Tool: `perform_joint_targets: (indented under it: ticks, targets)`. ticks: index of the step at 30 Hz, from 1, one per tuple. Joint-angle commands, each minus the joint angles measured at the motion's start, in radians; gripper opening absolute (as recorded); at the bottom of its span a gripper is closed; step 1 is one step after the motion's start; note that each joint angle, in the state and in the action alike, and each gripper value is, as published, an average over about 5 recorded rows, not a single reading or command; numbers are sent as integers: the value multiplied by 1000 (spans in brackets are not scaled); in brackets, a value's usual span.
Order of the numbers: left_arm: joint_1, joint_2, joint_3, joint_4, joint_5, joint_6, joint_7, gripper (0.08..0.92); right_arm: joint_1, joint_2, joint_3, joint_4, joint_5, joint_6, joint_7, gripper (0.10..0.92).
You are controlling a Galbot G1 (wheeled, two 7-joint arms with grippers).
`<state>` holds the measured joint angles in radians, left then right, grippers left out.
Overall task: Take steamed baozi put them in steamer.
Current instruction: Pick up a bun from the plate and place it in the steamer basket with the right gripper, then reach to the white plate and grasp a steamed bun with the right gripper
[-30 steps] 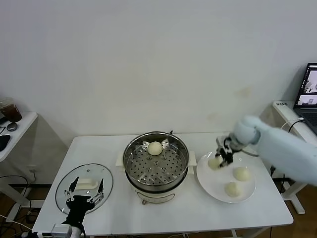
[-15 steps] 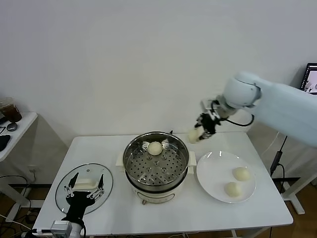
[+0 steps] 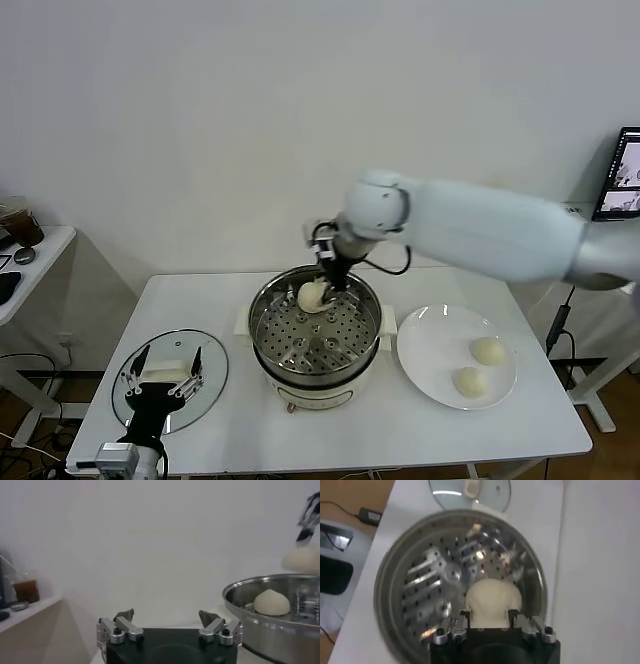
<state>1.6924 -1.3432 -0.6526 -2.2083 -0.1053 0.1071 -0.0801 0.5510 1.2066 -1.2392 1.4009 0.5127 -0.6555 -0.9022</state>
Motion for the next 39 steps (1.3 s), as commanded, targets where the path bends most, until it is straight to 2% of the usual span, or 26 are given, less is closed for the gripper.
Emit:
perform_joint_targets:
  ticks: [1,9,15,20,26,29,33,39]
  targets:
    - [-1,-3,-2,0,3,-2,-1,823,-111,193,-3,-141,22,-72,77,460]
    - [-2,-3,-3,6,3,-3,-1,823,-148,227,2,-198,-54,-71,72,467]
    - [-4,-3,-3,9,3,-4,-1,823,-155,210,12,-190,-46,-70,64,479]
    - [-9,-1,0,13,3,-3,-1,823,-76,139,23,-103,-18,-71,24,601]
    - [-18,8,2,9,-4,-1,1,823,131,-50,-6,50,-51,-19,-150,767]
    - [-18,10,8,6,-6,-1,1,823,194,-174,-26,108,-122,49,-258,812]
    - [-19,12,16,3,-5,-2,2,823,224,-343,-54,191,-246,158,-369,822]
    - [-18,11,22,3,-4,-3,2,823,136,-619,-27,294,-387,251,-399,823]
